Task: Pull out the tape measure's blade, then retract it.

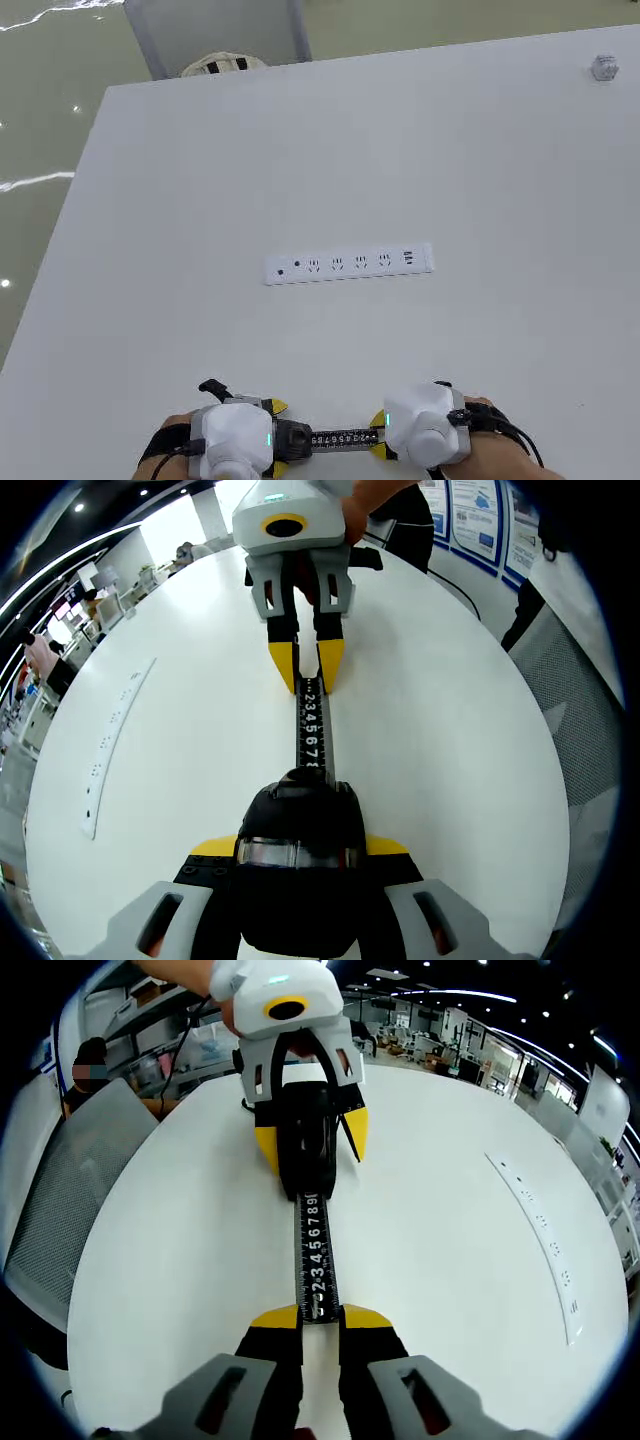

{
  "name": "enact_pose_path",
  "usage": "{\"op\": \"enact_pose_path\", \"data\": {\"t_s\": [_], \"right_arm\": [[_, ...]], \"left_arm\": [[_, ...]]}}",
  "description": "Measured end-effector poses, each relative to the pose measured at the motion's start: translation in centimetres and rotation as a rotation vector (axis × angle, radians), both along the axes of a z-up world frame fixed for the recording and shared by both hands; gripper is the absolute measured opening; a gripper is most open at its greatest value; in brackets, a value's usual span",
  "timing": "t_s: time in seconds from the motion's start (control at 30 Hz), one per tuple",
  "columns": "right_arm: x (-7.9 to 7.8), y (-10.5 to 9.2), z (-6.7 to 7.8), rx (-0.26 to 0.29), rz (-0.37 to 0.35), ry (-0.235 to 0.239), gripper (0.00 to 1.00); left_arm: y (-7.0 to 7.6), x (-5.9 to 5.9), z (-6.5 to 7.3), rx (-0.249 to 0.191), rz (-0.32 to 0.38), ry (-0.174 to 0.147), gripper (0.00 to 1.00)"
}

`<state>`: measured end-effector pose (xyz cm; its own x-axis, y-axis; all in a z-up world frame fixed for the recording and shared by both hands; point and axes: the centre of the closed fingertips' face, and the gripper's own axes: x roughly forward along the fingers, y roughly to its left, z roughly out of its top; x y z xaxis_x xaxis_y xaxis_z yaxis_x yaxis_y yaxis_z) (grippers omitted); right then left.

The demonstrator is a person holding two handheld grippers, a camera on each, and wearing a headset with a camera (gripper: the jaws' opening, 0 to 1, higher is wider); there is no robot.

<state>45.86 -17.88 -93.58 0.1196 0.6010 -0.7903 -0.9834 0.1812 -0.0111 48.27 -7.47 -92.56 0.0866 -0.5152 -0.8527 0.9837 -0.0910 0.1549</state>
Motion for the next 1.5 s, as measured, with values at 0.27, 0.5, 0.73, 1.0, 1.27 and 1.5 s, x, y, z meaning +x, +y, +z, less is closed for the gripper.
{"op": "enact_pose_path", "data": {"t_s": [0.27, 0.5, 0.73, 1.0, 1.27, 1.5], "right_arm": [[-0.1, -1.0, -0.1, -0.006, -0.015, -0.001, 0.11], [-0.3, -1.8, 0.0, -0.01, -0.024, 0.004, 0.11], [-0.4, -2.7, 0.1, -0.011, -0.025, 0.003, 0.1], [-0.6, -3.8, 0.0, -0.018, -0.034, 0.004, 0.1], [-0.8, -5.0, 0.1, -0.026, -0.041, 0.0, 0.1], [-0.8, -5.7, 0.1, -0.027, -0.047, 0.004, 0.1]], "left_arm": [[0.0, 0.0, -0.1, 0.005, -0.005, 0.001, 0.4], [0.0, 0.0, -0.1, 0.007, -0.008, 0.002, 0.4], [0.0, -0.1, -0.1, 0.011, -0.01, 0.003, 0.4], [0.0, -0.1, -0.1, 0.013, -0.014, 0.003, 0.4], [0.0, -0.1, -0.1, 0.016, -0.016, 0.003, 0.4], [0.0, -0.2, -0.1, 0.019, -0.019, 0.006, 0.4]]}}
